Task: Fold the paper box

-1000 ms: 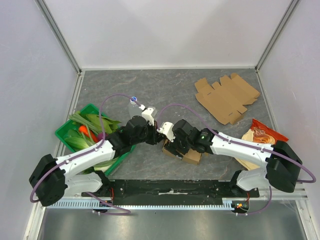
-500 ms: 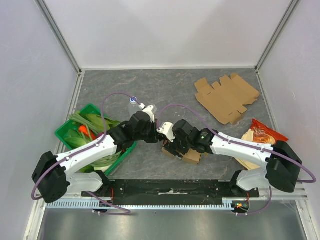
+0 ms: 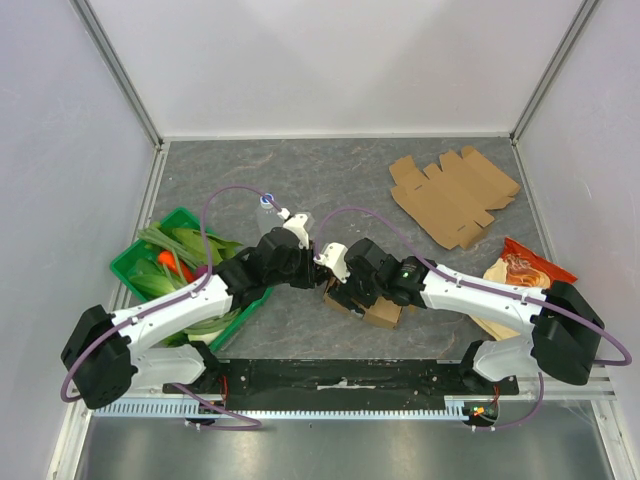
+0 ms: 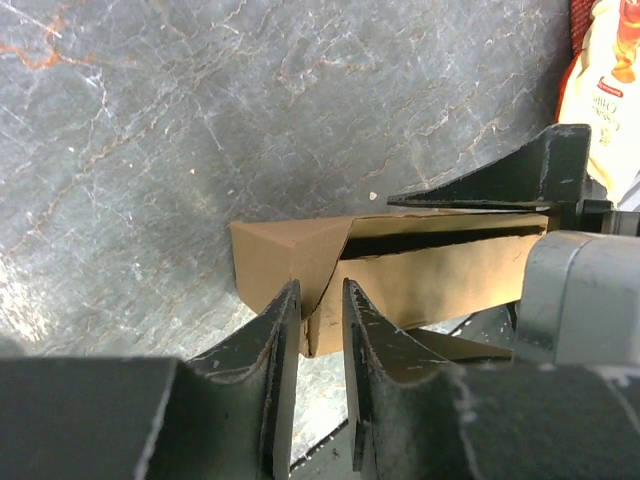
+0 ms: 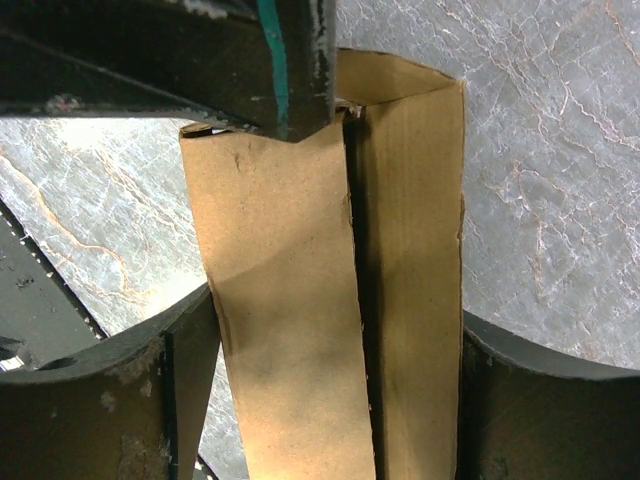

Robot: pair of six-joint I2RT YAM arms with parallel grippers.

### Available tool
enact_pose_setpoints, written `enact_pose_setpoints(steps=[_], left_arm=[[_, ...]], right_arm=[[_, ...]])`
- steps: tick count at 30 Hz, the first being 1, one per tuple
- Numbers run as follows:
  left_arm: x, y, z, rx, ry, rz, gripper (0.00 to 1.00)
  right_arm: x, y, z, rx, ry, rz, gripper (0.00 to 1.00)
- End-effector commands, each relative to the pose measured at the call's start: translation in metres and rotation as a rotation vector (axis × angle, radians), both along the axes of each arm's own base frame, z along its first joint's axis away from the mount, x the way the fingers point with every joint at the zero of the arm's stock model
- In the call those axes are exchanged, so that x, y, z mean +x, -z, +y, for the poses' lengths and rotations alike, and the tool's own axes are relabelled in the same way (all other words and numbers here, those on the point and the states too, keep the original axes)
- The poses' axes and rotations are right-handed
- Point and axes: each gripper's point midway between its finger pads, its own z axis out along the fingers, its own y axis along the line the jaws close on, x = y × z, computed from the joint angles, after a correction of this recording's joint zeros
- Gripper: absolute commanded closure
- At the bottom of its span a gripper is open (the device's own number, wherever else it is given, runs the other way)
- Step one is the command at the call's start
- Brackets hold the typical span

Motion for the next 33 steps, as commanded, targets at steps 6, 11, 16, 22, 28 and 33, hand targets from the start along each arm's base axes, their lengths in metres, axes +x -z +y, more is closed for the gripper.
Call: enact_pose_setpoints(steps=[6, 11, 16, 22, 28, 33], left_arm=[[0.017, -0.012, -0.011, 0.001, 0.049, -0.135, 0.72], [0.016, -0.007, -0.012, 0.021, 0.050, -0.092, 0.97], [0.007, -0.020, -0.019, -0.013, 0.048, -0.009, 0.98], [-0.010, -0.028, -0.031, -0.100, 0.057, 0.141, 0.98], [-0.009, -0.042, -0.032, -0.121, 0.031, 0.171, 0.98], [-0.013, -0.054, -0.037, -0.183, 0.027, 0.224, 0.98]], right_arm=[[-0.003, 0.008, 0.000, 0.002, -0.005, 0.023, 0.23], [0.000, 0.009, -0.001, -0.011, 0.004, 0.014, 0.22], [0.005, 0.011, -0.004, -0.036, 0.026, -0.005, 0.22], [0.007, 0.014, -0.005, -0.052, -0.007, -0.021, 0.22], [0.005, 0.015, -0.004, -0.047, -0.024, -0.022, 0.22], [0.006, 0.015, -0.004, -0.046, -0.024, -0.023, 0.21]])
